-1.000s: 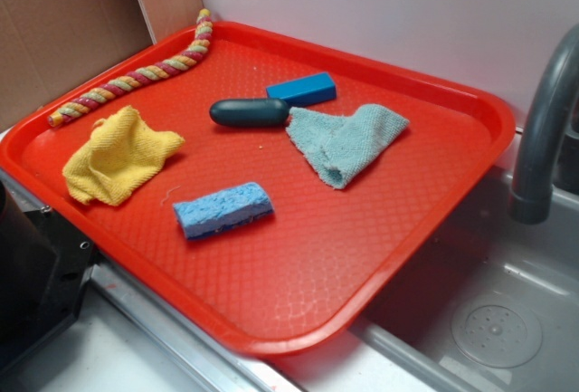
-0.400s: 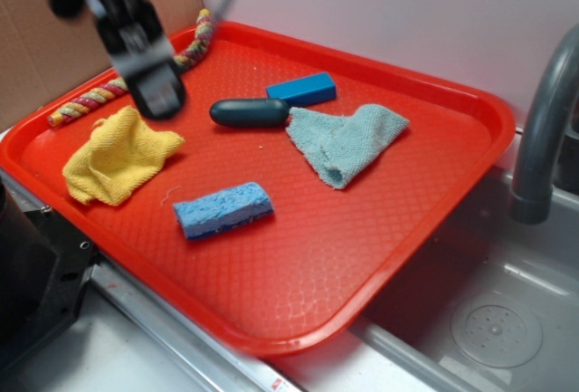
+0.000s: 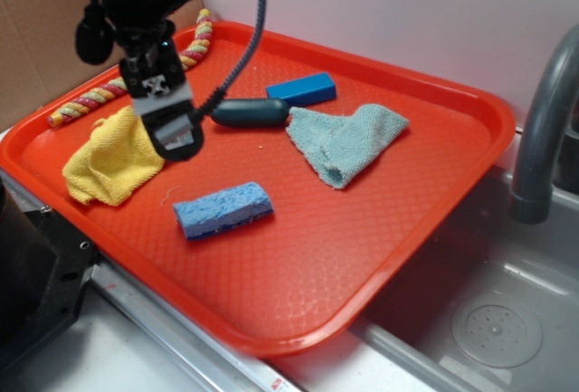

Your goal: Grab the blue sponge.

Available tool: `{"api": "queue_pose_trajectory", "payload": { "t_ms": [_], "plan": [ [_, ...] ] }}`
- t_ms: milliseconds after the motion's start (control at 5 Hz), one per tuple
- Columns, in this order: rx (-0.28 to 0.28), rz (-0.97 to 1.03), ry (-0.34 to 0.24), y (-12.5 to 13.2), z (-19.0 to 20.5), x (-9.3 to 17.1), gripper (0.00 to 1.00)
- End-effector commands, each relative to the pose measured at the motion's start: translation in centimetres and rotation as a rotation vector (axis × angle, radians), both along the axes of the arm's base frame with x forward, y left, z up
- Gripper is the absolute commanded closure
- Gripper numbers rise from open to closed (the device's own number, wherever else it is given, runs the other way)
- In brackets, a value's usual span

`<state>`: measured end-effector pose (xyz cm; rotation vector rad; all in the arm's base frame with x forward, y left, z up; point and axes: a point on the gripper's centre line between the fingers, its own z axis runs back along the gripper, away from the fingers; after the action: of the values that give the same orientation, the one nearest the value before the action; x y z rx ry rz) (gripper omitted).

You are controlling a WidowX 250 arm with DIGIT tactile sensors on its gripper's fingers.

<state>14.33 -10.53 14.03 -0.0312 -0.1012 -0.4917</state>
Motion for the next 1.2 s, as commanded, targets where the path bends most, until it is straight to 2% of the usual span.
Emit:
{"api": "queue_pose_trajectory", "payload": {
  "t_ms": [0, 400, 600, 800, 1000],
  "plan": [
    [-0.004, -0.041, -0.012, 1.4, -4.4, 0.2, 0.0],
    [0.022, -0.149, 0.107, 0.4, -14.4, 1.7, 0.0],
    [0.039, -0.168, 0.114, -0.1, -15.0, 2.7, 1.0],
    [0.07, -0.181, 0.094, -0.2, -12.6, 1.8, 1.0],
    [0.087, -0.151, 0.036, 0.2, -7.7, 1.8, 1.0]
  ]
}}
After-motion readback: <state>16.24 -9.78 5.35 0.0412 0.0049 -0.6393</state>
